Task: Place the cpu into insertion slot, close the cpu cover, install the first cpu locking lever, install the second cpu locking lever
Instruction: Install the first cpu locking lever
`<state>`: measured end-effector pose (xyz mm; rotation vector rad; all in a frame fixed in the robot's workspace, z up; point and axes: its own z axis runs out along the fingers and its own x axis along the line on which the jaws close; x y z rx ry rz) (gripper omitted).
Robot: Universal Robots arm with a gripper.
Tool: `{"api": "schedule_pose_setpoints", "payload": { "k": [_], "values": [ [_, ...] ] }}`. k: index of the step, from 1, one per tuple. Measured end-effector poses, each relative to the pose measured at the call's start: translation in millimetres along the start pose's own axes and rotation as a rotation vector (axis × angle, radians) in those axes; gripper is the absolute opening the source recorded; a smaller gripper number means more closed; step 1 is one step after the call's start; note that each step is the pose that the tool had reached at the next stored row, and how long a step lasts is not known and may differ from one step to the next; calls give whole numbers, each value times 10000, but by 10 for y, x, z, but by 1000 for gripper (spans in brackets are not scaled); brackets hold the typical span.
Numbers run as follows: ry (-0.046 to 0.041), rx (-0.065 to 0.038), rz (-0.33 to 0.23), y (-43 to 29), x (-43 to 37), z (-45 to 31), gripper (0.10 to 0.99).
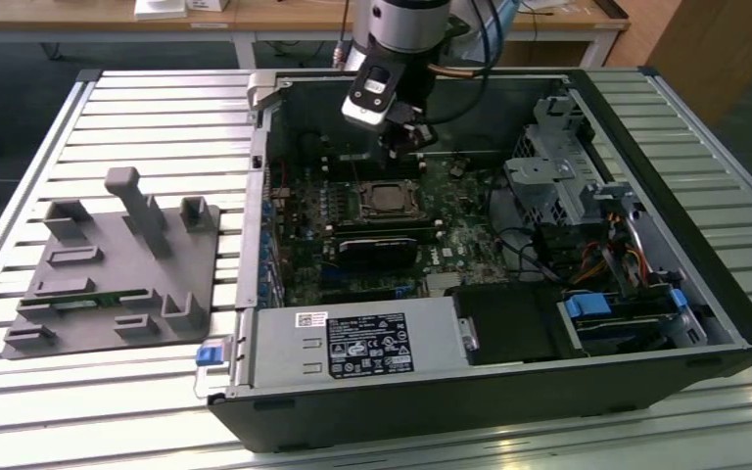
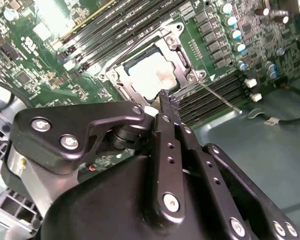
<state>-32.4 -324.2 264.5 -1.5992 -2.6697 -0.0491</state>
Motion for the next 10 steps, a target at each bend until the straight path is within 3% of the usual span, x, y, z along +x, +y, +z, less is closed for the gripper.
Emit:
{"api": "schedule_pose_setpoints", "payload": {
  "k": [10],
  "values": [
    [20,72,-1707,-2,0,14,106]
  ]
}}
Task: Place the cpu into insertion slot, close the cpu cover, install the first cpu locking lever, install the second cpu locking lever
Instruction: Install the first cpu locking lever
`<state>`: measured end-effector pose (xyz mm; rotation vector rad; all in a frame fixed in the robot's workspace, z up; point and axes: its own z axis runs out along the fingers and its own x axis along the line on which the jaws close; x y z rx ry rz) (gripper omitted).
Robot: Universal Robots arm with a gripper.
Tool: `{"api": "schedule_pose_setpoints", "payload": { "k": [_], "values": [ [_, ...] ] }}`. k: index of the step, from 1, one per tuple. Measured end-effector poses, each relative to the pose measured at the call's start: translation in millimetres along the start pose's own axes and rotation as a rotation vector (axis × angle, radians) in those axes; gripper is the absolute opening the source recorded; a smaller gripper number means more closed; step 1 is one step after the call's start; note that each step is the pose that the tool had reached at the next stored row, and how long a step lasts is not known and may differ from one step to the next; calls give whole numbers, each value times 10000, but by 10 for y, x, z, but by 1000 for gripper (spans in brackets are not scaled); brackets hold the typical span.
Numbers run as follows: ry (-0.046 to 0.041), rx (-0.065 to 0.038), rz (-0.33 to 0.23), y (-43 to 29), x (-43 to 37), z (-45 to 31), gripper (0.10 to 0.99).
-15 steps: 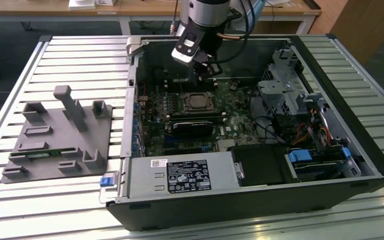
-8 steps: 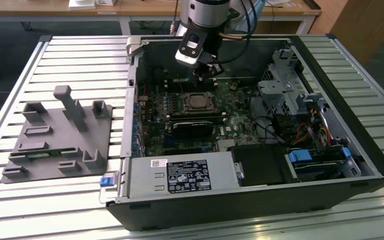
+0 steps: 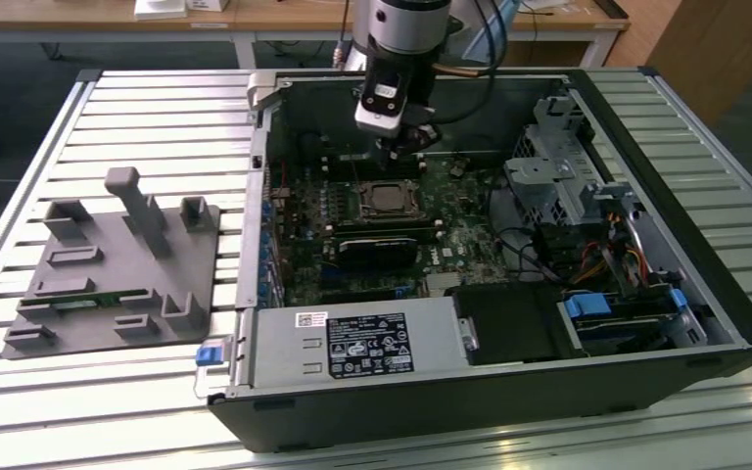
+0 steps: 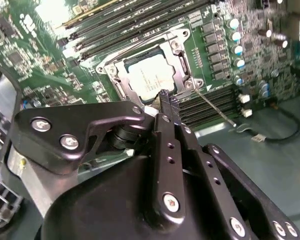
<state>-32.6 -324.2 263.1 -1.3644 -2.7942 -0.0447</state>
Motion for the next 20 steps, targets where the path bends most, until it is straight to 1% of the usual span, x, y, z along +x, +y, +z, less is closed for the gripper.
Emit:
{"api": "schedule_pose_setpoints", "payload": {
  "k": [20],
  "values": [
    [47,137,-3567,0,-1,24,106]
  ]
}}
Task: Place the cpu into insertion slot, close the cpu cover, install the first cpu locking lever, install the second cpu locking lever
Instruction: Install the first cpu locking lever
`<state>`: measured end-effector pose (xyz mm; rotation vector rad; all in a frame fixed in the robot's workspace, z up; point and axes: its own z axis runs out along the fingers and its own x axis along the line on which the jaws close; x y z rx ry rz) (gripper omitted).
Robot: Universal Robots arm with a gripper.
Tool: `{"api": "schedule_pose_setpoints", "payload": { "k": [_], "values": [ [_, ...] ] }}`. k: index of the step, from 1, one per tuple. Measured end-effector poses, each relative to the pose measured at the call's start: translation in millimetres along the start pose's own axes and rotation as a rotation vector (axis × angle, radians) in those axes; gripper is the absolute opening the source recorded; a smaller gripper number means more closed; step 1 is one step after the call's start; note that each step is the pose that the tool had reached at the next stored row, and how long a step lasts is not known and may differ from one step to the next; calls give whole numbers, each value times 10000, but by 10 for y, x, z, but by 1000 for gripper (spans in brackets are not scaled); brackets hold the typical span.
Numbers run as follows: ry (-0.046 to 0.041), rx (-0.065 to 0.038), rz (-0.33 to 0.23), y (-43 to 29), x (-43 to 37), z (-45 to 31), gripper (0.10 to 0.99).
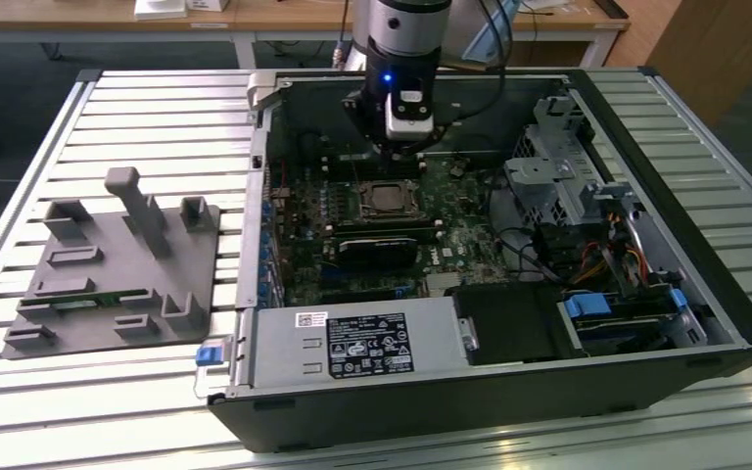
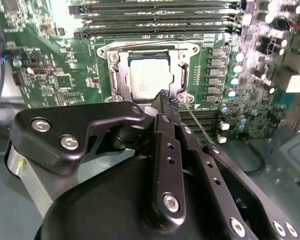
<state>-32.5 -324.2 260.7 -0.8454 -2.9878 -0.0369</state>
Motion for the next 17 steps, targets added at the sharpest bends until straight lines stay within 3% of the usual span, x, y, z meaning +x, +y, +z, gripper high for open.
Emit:
{"api": "schedule_pose_setpoints", "payload": {
  "k": [2,5,13,15,17],
  "values": [
    [-11,-72,-218,0,0,1,106],
    [-142,-272,-435,0,0,1,106],
    [-186,-306,-1709,0,0,13,106],
    [-242,-329,-1991,0,-1,18,106],
    [-354,-382,-2201,0,-1,23,106]
  ]
}}
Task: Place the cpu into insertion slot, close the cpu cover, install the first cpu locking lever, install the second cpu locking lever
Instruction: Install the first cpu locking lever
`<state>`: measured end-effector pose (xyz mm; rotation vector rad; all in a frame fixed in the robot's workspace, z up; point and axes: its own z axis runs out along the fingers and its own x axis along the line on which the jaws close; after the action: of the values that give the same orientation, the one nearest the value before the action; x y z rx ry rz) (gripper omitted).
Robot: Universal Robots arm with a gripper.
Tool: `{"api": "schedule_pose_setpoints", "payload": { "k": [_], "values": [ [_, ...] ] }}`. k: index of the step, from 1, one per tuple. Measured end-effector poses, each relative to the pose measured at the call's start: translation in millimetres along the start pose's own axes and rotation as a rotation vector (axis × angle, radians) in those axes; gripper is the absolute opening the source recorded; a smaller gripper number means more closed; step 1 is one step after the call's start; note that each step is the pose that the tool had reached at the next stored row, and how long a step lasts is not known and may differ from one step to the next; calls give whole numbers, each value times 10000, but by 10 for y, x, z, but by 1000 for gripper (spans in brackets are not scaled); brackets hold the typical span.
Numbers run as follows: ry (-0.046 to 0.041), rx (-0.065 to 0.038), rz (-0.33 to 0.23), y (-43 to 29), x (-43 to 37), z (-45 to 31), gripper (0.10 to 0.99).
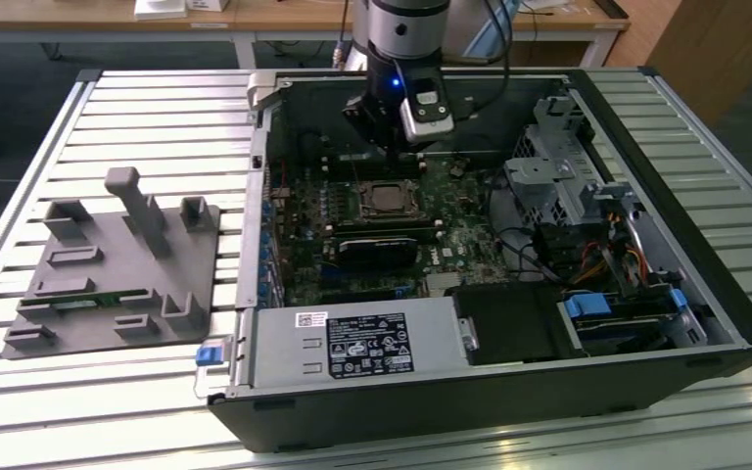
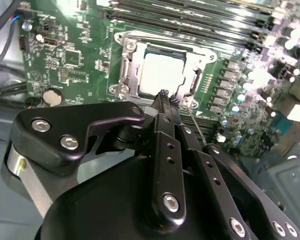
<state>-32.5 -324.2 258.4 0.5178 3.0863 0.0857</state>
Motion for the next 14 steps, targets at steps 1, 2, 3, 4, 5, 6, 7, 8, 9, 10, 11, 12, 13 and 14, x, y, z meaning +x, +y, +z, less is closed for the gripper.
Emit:
{"api": "schedule_pose_setpoints", "payload": {
  "k": [1,2,3,4,5,6,7,8,9,10,11,12,13,14],
  "values": [
    [-54,-23,-124,0,0,2,106],
    [-65,-31,-270,0,0,4,106],
    [-57,-34,-446,0,0,4,106],
    [-46,-36,-626,0,0,4,106],
    [-35,-39,-803,0,0,5,106],
    [-24,-43,-979,-1,0,6,106],
    [-10,-51,-1171,-1,0,6,106],
    [2,-62,-1339,-1,0,7,106],
    [15,-73,-1497,-1,0,7,106],
    [28,-77,-1657,-1,0,8,106],
    [46,-75,-1802,-1,0,8,106],
    [67,-72,-1920,-1,0,9,106],
    [88,-69,-1986,-1,0,11,106],
    [117,-64,-2023,-1,1,14,106]
  ]
}}
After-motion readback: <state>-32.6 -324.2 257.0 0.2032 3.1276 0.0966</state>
